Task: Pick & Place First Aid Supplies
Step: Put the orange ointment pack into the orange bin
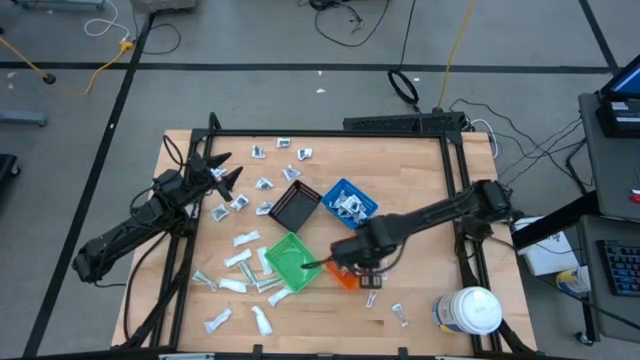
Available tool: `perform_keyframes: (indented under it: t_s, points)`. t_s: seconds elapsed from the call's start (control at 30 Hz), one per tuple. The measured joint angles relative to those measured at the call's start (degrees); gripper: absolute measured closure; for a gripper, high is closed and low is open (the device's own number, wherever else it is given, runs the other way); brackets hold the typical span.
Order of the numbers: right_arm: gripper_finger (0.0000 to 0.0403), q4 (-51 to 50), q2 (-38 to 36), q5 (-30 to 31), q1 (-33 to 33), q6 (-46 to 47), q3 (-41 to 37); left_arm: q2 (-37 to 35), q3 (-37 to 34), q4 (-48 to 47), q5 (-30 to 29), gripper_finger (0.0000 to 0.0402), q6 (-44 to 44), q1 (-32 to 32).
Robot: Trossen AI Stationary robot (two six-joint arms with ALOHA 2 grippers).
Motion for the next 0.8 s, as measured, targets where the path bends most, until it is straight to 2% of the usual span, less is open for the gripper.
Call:
perform_keyframes:
  t_s: [0.17,0.27,0.8]
  points:
    - [0.0403,-3.45,4.03,0.00,-1.81,-0.70,7.24,0.00,0.01,0.01,0.00,0.0078,0.00,0.00]
    - [0.0403,-2.94,5.36,0.08,-2.15,-1.15,8.46,0.00,0.00,0.00,0.00,0.0078,0.01,0.00]
    - [0.0403,8.27,10.98,1.76,-0.84,-1.54,-0.06,0.00,0.01,0.01,0.01,0.0078,0.00,0.00]
